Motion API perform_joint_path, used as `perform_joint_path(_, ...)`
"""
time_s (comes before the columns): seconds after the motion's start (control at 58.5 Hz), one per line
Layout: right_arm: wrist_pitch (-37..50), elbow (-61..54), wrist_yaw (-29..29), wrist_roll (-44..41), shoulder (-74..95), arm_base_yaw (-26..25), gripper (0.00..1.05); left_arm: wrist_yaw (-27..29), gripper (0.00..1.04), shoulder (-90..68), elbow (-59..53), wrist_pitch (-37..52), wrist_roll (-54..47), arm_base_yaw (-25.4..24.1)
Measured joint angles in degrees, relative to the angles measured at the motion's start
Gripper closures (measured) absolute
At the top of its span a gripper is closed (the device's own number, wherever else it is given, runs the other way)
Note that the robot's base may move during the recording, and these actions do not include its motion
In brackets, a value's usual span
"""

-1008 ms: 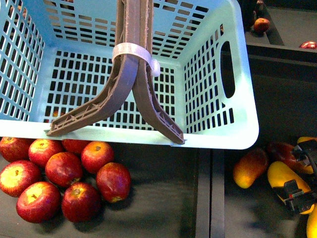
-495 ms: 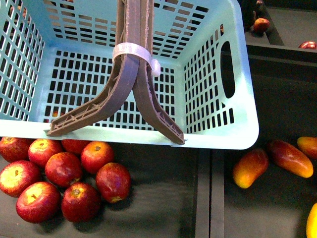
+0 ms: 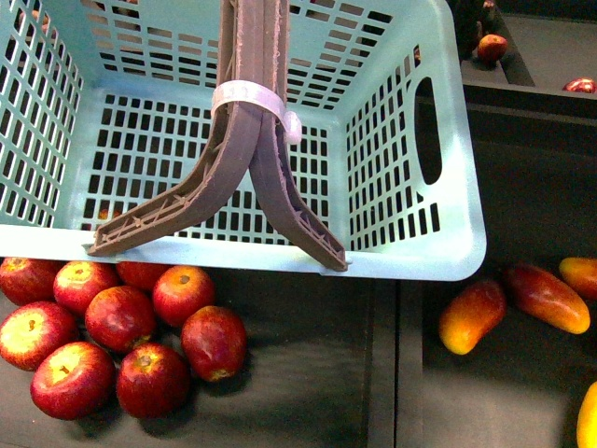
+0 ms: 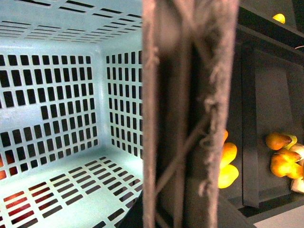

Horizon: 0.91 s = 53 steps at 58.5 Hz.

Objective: Pick mango and avocado into basket

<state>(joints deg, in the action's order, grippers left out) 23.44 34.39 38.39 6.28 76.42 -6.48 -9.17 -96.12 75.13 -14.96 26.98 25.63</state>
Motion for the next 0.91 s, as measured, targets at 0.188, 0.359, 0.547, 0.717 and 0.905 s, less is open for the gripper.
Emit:
perform_joint_path(0.188, -1.5, -3.0, -7.3, -0.8, -1.6, 12.7, 0.40, 0.0, 0.99, 0.0, 0.0, 0.0, 0.0, 0.0)
perform_joint_path(0.359, -1.2, -4.0, -13.0, -1.0, -1.2, 22.2, 0.40, 0.0, 0.99, 0.0, 0.0, 0.0, 0.0, 0.0)
perform_joint_path(0.547, 0.2, -3.8, -17.9, -0.1, 1.8, 29.7, 0.40, 0.0, 0.99, 0.0, 0.0, 0.0, 0.0, 0.0)
perform_joint_path(0.717, 1.8, -2.6, -21.5, 0.7, 5.4, 33.0, 0.40, 0.0, 0.99, 0.0, 0.0, 0.0, 0.0, 0.0)
perform_joint_path(0.905, 2.7, -1.5, -23.5, 1.4, 7.7, 35.2, 0.40, 0.0, 0.99, 0.0, 0.0, 0.0, 0.0, 0.0)
